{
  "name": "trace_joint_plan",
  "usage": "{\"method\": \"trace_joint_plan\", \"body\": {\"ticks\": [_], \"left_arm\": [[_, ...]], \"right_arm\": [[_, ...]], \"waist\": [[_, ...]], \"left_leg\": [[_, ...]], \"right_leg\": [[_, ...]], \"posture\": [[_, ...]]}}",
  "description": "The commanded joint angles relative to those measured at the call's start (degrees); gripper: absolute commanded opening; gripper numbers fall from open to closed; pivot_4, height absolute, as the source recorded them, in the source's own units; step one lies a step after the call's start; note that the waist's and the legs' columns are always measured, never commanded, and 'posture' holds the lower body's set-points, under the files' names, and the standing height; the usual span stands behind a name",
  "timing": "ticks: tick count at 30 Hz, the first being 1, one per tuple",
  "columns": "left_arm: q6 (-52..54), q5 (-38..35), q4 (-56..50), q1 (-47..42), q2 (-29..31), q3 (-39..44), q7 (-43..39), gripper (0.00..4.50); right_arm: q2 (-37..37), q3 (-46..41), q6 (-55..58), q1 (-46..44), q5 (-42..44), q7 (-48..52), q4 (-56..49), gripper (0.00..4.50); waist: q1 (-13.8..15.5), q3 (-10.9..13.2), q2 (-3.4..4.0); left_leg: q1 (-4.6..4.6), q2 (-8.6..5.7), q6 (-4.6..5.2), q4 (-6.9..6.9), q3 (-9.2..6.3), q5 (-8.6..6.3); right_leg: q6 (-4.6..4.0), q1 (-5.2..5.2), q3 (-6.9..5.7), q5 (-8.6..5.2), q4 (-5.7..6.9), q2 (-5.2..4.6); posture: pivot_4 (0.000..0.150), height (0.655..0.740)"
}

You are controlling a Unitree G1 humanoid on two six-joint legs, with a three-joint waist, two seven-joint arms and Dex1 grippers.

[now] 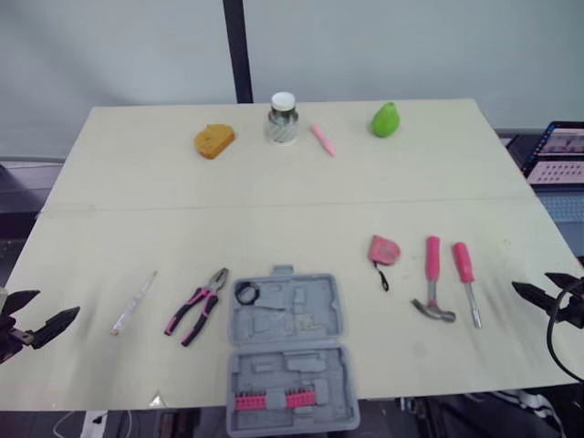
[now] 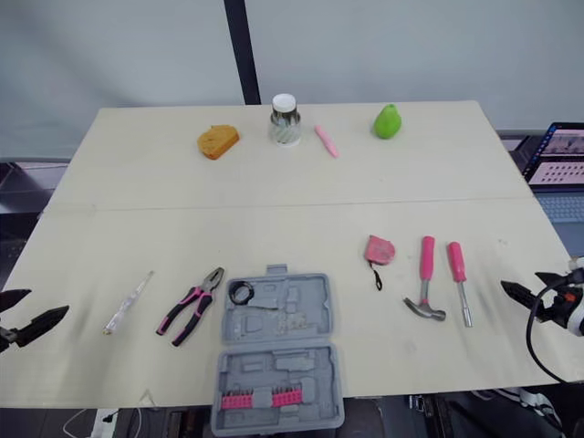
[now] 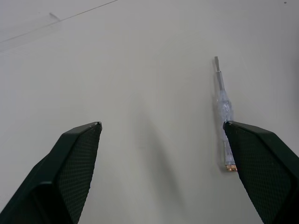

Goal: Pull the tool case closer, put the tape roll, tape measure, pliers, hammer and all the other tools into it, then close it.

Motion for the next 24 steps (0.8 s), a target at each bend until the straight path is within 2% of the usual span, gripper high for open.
{"method": "trace_joint_plan", "body": {"ticks": [1, 5, 8, 12, 15, 23, 24], "left_arm": [[-1.52, 1.2, 0.07, 0.06, -0.71, -0.83, 1.07, 4.46], [-2.92, 1.71, -0.83, -0.67, -0.83, -2.53, 1.14, 4.46], [-1.48, 0.0, -9.15, -2.91, -1.89, -7.64, 0.2, 4.46], [2.34, -1.83, -19.37, -8.52, -3.73, -16.42, 0.62, 4.46], [4.58, -2.49, -24.59, -13.27, -5.27, -23.01, 0.98, 4.46], [7.38, -1.08, -31.6, -26.0, -10.34, -41.59, -0.42, 4.46], [7.31, -0.7, -31.88, -26.92, -10.84, -43.35, -0.72, 4.49]], "right_arm": [[-1.17, -0.17, -0.46, 0.2, -0.03, 0.39, -2.06, 4.5], [0.34, -0.47, 1.87, 1.81, 1.26, -0.38, -7.82, 4.5], [4.82, 0.03, 9.83, 8.43, 4.23, -4.75, -27.89, 4.5], [11.53, 1.65, 21.95, 14.42, 6.66, -15.28, -51.63, 4.5], [16.34, 4.34, 31.38, 15.94, 7.94, -23.39, -64.3, 4.5], [22.84, 13.65, 42.82, 13.82, 4.35, -35.72, -75.5, 4.5], [23.27, 14.88, 43.29, 13.78, 3.47, -36.77, -76.15, 4.25]], "waist": [[0.0, 0.0, 0.0], [0.01, 0.0, 0.0], [0.44, -0.01, -0.01], [1.17, -0.04, 0.05], [1.51, -0.06, 0.09], [1.94, -0.07, 0.1], [1.95, -0.07, 0.1]], "left_leg": [[0.0, 0.0, 0.0, 0.0, 0.0, 0.0], [0.0, 0.0, 0.0, 0.0, -0.01, 0.0], [-0.02, 0.01, -0.01, 0.0, -0.05, -0.01], [-0.06, -0.01, -0.04, 0.06, -0.11, -0.01], [-0.05, -0.02, -0.04, 0.06, -0.1, -0.02], [-0.07, -0.05, -0.01, 0.11, -0.01, 0.01], [-0.08, -0.05, 0.0, 0.11, -0.01, 0.01]], "right_leg": [[0.0, 0.0, 0.0, 0.0, 0.0, 0.0], [0.0, 0.0, 0.0, 0.0, 0.0, 0.0], [0.0, 0.0, -0.01, 0.0, 0.01, -0.02], [0.0, 0.02, 0.01, 0.01, 0.06, -0.05], [-0.01, -0.04, 0.03, 0.02, 0.14, -0.03], [-0.01, -0.12, 0.07, 0.01, 0.24, 0.03], [-0.01, -0.12, 0.08, 0.01, 0.23, 0.04]], "posture": [[0.15, 0.74], [0.15, 0.74], [0.15, 0.74], [0.15, 0.74], [0.15, 0.74], [0.15, 0.74], [0.15, 0.74]]}}
